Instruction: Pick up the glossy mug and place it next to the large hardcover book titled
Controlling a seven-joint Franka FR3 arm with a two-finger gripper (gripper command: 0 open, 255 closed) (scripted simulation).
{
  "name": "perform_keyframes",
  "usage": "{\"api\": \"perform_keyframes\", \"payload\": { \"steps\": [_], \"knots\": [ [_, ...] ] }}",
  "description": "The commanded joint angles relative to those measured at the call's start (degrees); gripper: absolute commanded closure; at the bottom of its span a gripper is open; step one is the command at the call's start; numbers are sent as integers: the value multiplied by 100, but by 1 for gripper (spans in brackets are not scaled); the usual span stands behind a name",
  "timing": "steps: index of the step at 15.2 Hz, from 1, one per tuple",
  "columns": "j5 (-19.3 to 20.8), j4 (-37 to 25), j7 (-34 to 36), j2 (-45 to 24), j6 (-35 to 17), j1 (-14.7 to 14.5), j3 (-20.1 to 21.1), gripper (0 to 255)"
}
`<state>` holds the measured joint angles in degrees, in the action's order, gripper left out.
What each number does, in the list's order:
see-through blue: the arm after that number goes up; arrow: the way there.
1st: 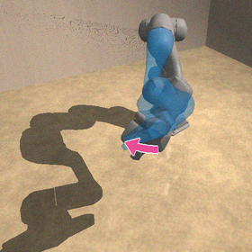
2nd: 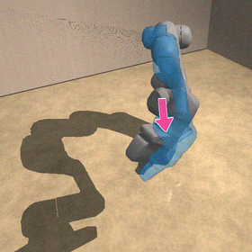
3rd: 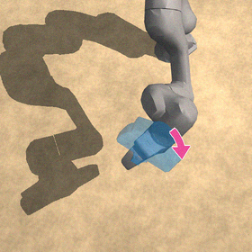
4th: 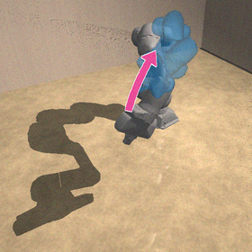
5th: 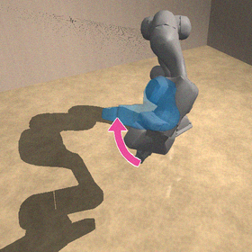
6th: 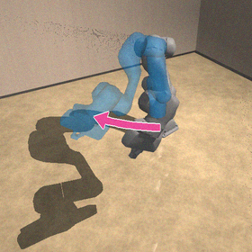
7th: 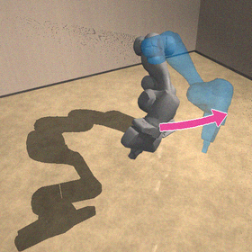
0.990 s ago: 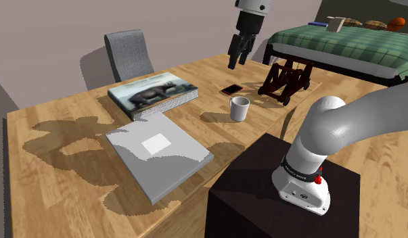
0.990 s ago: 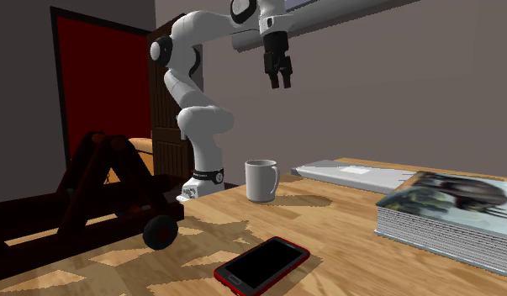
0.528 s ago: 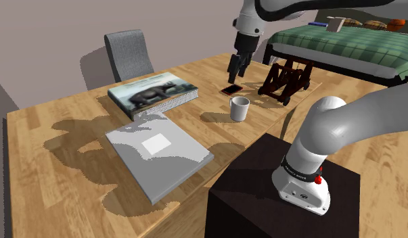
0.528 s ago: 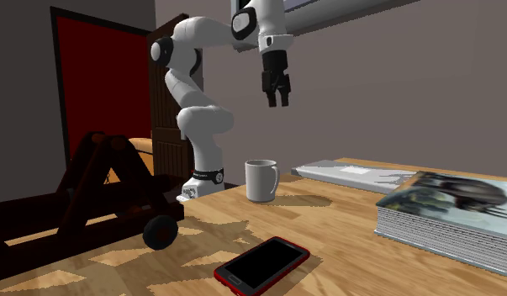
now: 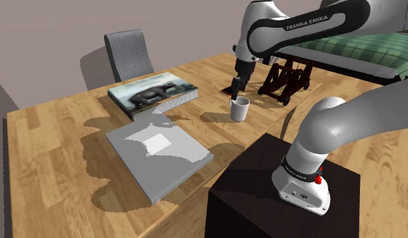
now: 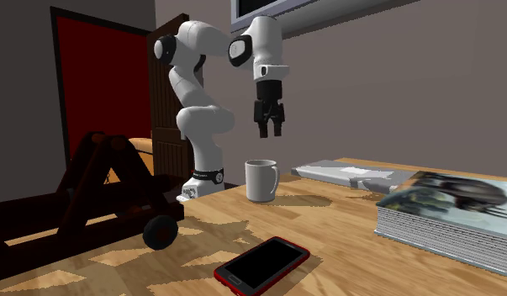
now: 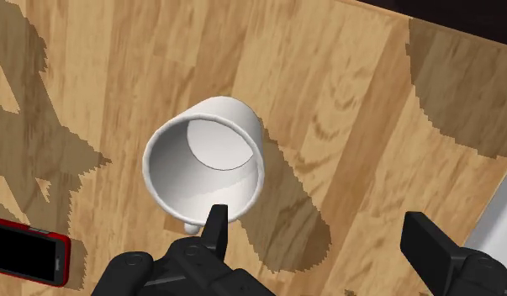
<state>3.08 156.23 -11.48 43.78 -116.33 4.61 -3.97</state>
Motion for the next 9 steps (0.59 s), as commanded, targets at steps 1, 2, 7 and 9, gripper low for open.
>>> {"api": "perform_keyframes", "payload": {
  "steps": [1,2,7,9],
  "knots": [
    [148,226,-18,-251,-470,75,-11,0],
    [239,322,-47,-372,-679,134,-40,0],
    [454,617,-87,-818,-1412,274,-115,0],
    [474,697,-81,-951,-1625,285,-128,0]
  ]
}}
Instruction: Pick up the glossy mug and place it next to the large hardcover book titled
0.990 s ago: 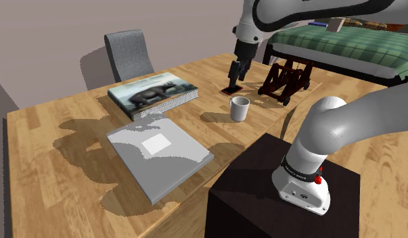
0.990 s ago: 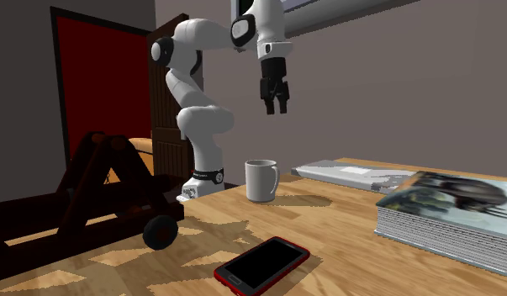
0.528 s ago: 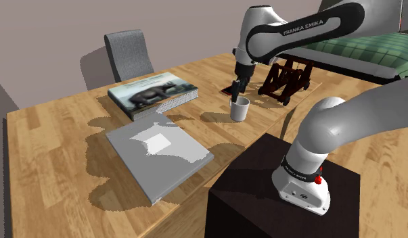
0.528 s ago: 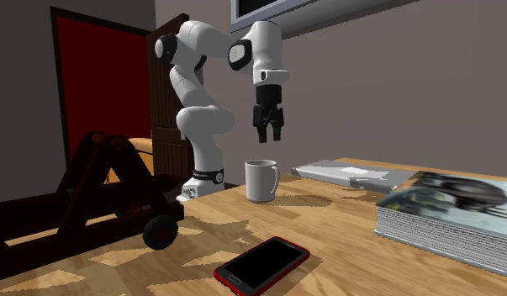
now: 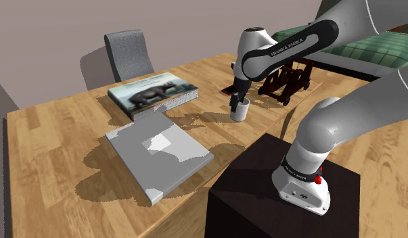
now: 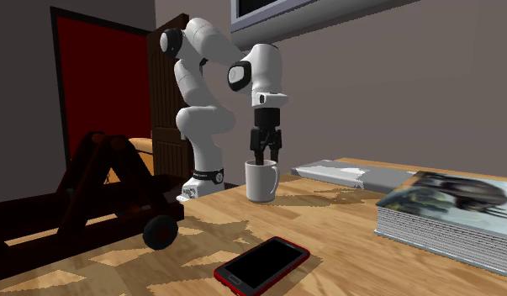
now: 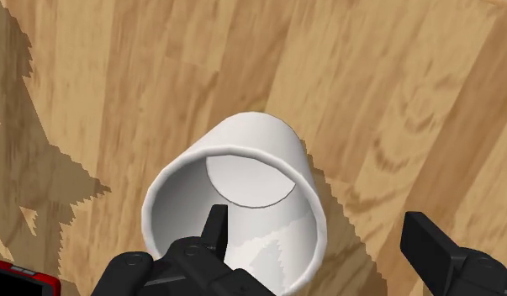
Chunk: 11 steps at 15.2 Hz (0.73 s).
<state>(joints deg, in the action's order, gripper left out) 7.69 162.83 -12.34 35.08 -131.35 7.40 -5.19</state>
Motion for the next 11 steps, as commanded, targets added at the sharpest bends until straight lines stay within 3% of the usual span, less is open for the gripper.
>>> {"api": "perform_keyframes", "payload": {
  "steps": [1,11],
  "knots": [
    [23,75,9,-151,-231,11,-12,0],
    [39,131,14,-267,-402,20,-22,0]
  ]
}}
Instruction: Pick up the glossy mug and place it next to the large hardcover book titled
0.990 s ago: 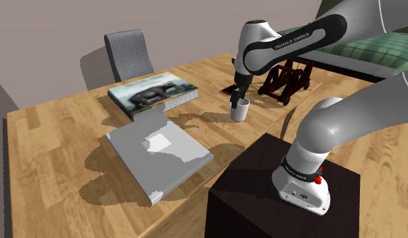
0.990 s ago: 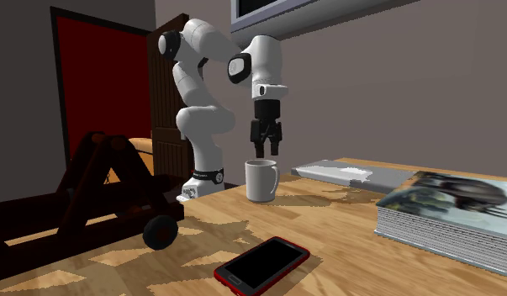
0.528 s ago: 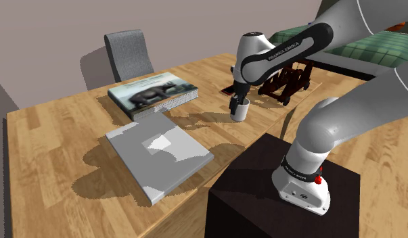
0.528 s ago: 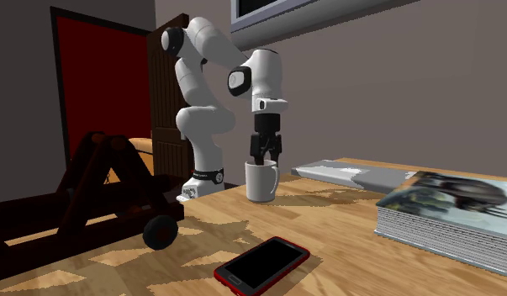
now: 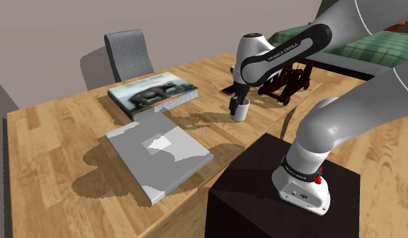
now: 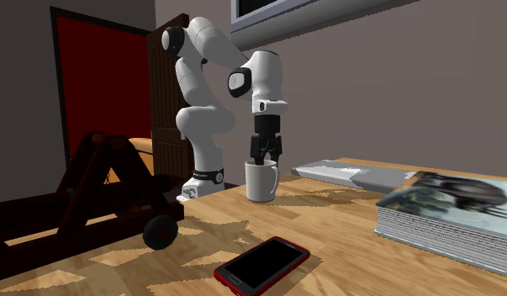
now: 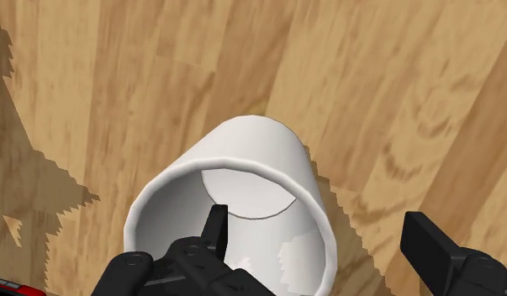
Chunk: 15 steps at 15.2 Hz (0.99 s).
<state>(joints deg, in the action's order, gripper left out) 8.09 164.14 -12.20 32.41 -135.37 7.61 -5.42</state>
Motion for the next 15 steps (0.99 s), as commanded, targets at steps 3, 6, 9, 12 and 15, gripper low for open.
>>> {"api": "perform_keyframes", "payload": {
  "steps": [3,6,9,12,15],
  "knots": [
    [0,0,0,0,0,0,0,255],
    [0,0,0,0,0,0,0,255],
    [0,1,0,1,1,0,0,255],
    [-18,-83,-14,131,213,-8,7,255],
    [-45,-219,-33,307,526,-19,19,255]
  ]
}}
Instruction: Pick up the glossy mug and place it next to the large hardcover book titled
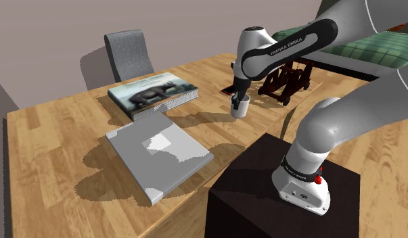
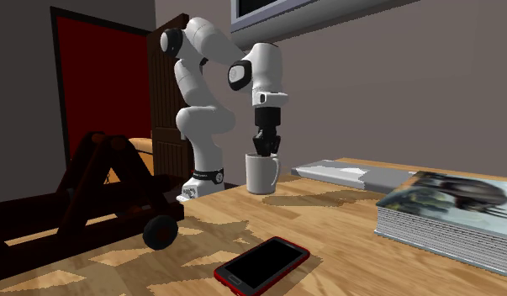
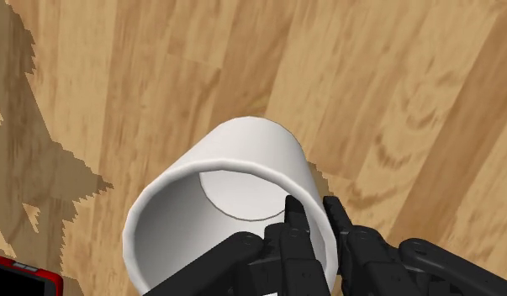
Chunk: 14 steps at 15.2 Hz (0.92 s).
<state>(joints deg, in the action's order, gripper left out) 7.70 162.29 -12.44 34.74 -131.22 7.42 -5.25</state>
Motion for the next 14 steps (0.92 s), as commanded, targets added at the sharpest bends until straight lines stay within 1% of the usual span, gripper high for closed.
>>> {"api": "perform_keyframes", "payload": {
  "steps": [1,14],
  "knots": [
    [-15,-83,-15,127,212,-4,7,255],
    [-109,-822,-83,607,1428,-42,64,255]
  ]
}}
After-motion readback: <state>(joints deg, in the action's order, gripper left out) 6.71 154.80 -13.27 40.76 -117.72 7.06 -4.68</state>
